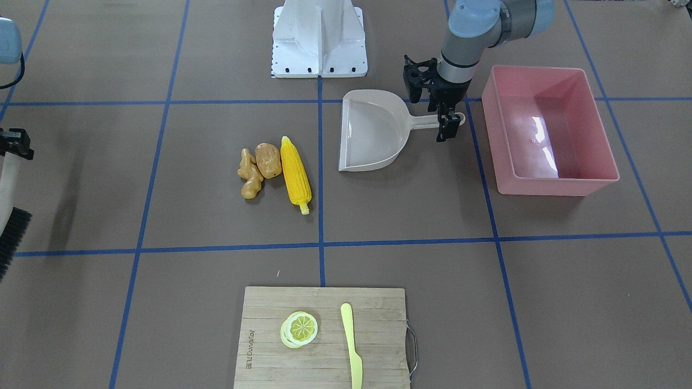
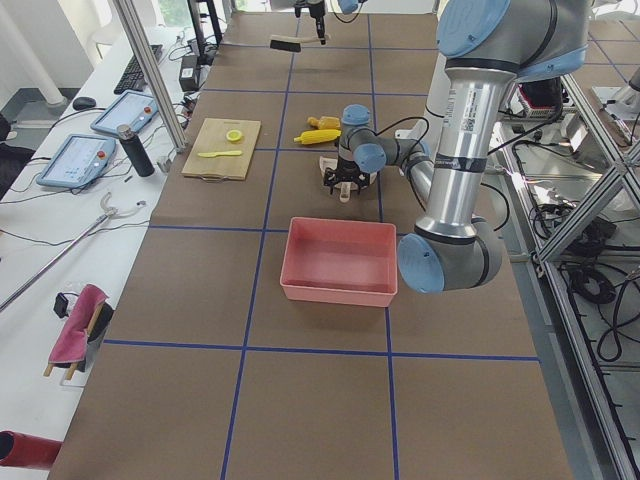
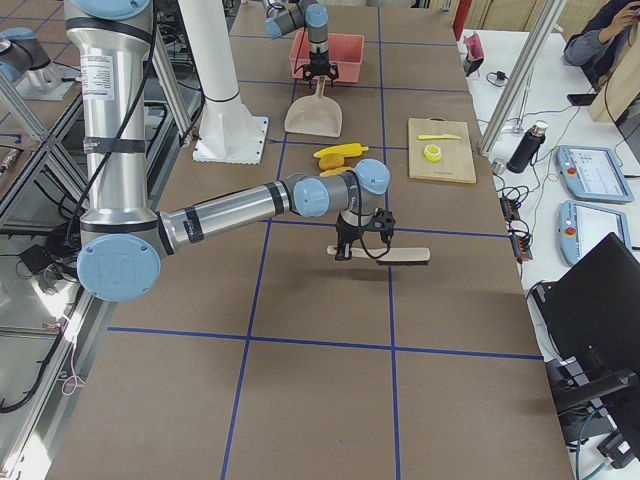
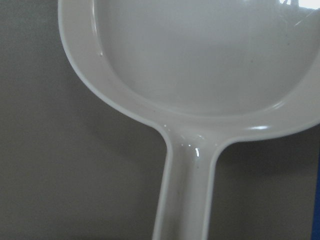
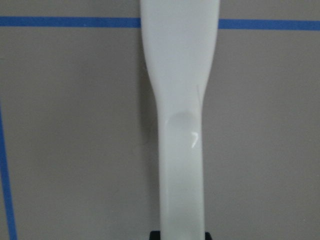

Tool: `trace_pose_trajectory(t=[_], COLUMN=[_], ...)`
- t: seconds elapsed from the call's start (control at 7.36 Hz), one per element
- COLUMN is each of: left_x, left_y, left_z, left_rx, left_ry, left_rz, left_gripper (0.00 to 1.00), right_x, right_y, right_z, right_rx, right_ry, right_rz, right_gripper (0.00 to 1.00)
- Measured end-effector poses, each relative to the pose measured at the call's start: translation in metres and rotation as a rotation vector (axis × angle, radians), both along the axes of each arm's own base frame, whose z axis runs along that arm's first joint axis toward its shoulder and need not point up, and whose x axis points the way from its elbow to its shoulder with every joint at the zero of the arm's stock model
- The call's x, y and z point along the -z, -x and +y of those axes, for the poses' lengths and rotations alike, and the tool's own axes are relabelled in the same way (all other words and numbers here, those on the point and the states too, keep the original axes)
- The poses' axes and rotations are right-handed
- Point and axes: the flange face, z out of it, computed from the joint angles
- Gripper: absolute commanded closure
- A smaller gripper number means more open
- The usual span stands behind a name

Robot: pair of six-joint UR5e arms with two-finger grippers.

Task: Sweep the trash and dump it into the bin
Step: 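Lift the brush with the right gripper and carry it toward the food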

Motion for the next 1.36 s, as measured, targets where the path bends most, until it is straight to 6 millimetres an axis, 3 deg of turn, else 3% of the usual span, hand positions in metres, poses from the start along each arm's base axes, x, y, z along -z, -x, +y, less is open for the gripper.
trace_pose_trajectory(t=[0.68,0.95,1.22,1.36], left_x=[-0.010,-0.017,-0.017,-0.016], left_y=[-0.001,0.003,0.006,0.007], left_z=[-0.001,0.001,0.002,0.003], left_rx=[0.001,0.002,0.000,0.000], left_ry=[0.004,0.008,0.008,0.010], left_rz=[-0.004,-0.013,-0.005,0.000], left_gripper=[0.03,0.40,0.42,0.56], right_x=[0.077,0.096,0.105,0.112], right_y=[-0.001,-0.007,0.004,0.018], right_z=[0.023,0.045,0.057,0.064], right_rx=[0.038,0.025,0.039,0.044], right_ry=[0.025,0.058,0.095,0.118], right_rz=[-0.299,-0.336,-0.362,-0.370], right_gripper=[1.00,1.00,1.00,1.00])
